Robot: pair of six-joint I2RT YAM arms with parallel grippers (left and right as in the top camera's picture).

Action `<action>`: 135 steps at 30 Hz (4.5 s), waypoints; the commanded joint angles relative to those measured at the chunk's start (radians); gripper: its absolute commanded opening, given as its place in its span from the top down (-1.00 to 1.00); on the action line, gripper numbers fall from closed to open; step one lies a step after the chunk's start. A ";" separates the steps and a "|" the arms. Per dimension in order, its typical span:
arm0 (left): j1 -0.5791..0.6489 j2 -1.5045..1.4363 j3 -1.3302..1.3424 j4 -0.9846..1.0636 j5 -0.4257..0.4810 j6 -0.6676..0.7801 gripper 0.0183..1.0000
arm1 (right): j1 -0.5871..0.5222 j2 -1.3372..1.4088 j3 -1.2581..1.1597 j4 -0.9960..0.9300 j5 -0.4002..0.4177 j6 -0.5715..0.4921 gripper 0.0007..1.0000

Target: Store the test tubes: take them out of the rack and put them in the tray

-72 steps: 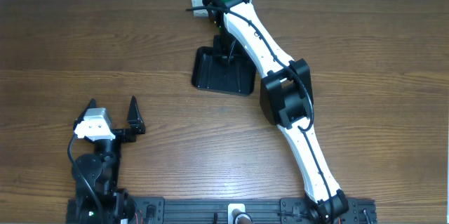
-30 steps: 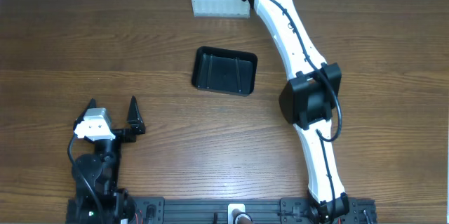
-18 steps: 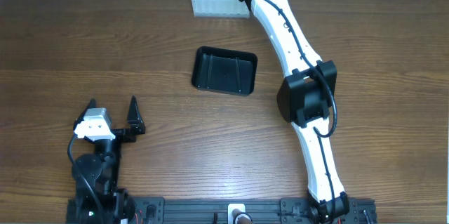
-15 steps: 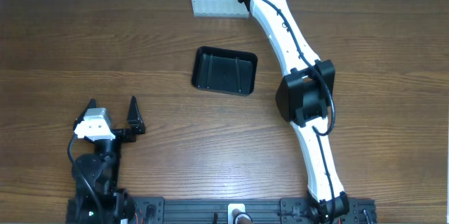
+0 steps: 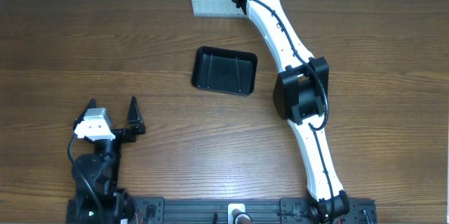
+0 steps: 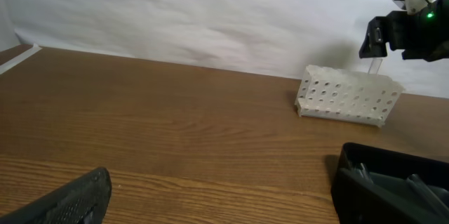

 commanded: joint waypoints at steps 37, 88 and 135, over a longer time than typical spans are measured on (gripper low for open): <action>0.001 -0.008 -0.005 -0.004 0.014 0.015 -1.00 | 0.025 0.055 0.011 0.029 -0.021 0.002 0.54; 0.001 -0.008 -0.005 -0.005 0.014 0.015 -1.00 | 0.035 -0.204 0.011 -0.067 -0.021 0.002 0.80; 0.001 -0.008 -0.005 -0.005 0.014 0.015 -0.99 | 0.052 -0.135 0.011 -0.910 -0.467 0.234 0.98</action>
